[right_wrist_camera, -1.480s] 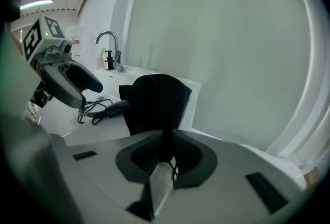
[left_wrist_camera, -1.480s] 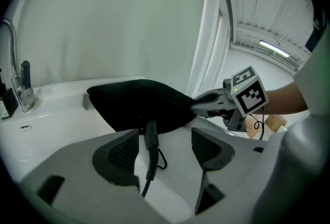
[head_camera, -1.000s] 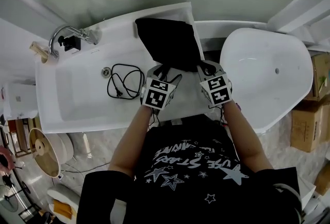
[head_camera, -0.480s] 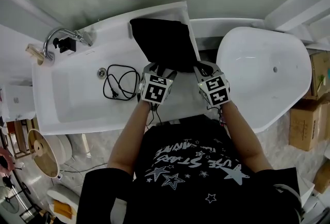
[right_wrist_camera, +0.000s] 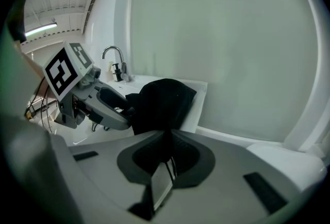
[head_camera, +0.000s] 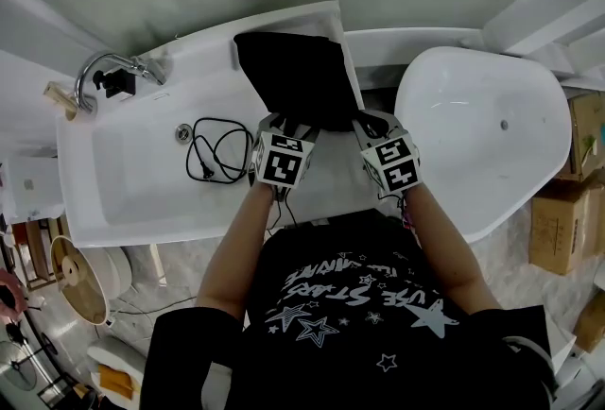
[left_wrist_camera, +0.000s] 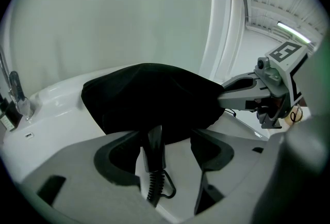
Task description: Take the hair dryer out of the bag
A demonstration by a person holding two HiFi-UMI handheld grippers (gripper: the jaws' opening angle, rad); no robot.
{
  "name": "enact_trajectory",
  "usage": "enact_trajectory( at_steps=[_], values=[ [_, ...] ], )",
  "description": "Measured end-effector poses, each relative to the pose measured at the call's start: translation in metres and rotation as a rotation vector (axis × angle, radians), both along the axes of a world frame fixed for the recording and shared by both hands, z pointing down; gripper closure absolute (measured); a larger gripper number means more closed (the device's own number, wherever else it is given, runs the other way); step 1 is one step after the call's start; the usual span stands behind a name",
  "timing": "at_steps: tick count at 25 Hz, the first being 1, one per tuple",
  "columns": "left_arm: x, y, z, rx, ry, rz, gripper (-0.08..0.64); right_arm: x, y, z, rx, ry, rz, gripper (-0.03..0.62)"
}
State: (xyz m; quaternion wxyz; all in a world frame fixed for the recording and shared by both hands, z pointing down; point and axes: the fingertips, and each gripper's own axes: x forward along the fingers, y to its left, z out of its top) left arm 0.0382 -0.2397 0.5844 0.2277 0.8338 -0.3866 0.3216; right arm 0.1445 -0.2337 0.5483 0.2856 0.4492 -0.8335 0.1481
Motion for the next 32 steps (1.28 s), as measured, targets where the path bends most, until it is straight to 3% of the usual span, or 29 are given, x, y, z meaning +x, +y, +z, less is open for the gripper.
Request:
enact_trajectory(
  at_steps=[18, 21, 32],
  values=[
    [0.005, -0.030, 0.005, 0.001, -0.013, -0.021, 0.232, 0.003, -0.006, 0.001, -0.011, -0.011, 0.001, 0.563],
    [0.000, -0.044, -0.004, 0.048, 0.012, -0.068, 0.307, 0.002, -0.008, 0.001, -0.011, -0.017, 0.000, 0.565],
    [0.006, -0.061, 0.010, 0.002, -0.014, -0.119, 0.309, 0.001, -0.012, 0.000, -0.018, -0.025, 0.010, 0.566]
  ],
)
